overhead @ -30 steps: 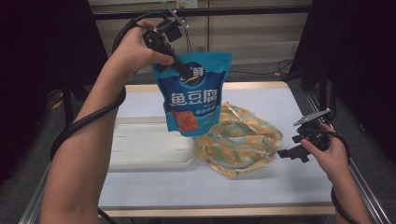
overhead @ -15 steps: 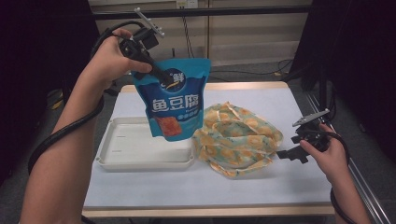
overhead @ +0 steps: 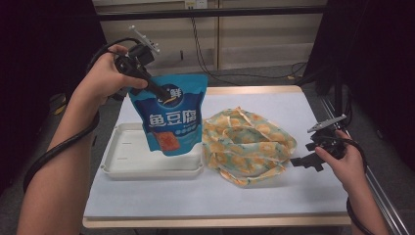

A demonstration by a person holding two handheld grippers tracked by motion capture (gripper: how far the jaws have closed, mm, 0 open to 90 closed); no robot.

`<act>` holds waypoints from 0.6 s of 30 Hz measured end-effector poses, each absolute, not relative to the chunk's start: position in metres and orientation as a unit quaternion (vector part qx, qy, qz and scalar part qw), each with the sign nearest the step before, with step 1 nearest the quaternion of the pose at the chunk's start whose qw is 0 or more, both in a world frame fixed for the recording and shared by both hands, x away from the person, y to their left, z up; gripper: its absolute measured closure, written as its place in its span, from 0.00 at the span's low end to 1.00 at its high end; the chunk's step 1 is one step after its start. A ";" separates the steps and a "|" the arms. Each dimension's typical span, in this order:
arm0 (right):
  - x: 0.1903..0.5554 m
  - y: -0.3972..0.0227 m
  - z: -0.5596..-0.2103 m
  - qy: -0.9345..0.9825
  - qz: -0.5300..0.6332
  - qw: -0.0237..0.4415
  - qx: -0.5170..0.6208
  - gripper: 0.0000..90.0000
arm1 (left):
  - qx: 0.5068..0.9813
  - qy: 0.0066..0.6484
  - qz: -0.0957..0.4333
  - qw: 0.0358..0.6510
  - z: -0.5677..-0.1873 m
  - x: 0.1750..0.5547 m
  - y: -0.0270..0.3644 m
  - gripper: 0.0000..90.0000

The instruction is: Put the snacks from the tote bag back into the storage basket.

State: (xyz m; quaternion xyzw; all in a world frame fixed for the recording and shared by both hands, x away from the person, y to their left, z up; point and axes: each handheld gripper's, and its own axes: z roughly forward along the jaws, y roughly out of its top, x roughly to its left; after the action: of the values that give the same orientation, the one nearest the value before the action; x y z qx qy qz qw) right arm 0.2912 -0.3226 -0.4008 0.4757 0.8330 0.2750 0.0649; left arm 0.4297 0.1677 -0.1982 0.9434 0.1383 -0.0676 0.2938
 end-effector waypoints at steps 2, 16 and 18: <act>0.291 -0.324 -0.401 0.835 0.275 0.067 0.471 0.09 | 0.941 0.142 -0.072 0.299 -0.203 0.430 0.171 1.00; 0.292 -0.322 -0.402 0.834 0.272 0.063 0.475 0.09 | 0.940 0.142 -0.099 0.293 -0.237 0.432 0.176 1.00; 0.291 -0.322 -0.402 0.834 0.271 0.063 0.477 0.09 | 0.940 0.143 -0.101 0.292 -0.241 0.434 0.176 1.00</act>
State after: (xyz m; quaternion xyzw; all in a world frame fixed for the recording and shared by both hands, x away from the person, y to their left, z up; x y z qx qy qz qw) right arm 0.2915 -0.3217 -0.4021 0.4766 0.8340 0.2706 0.0634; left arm 0.4336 0.1759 -0.2414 0.9401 0.1433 -0.1013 0.2923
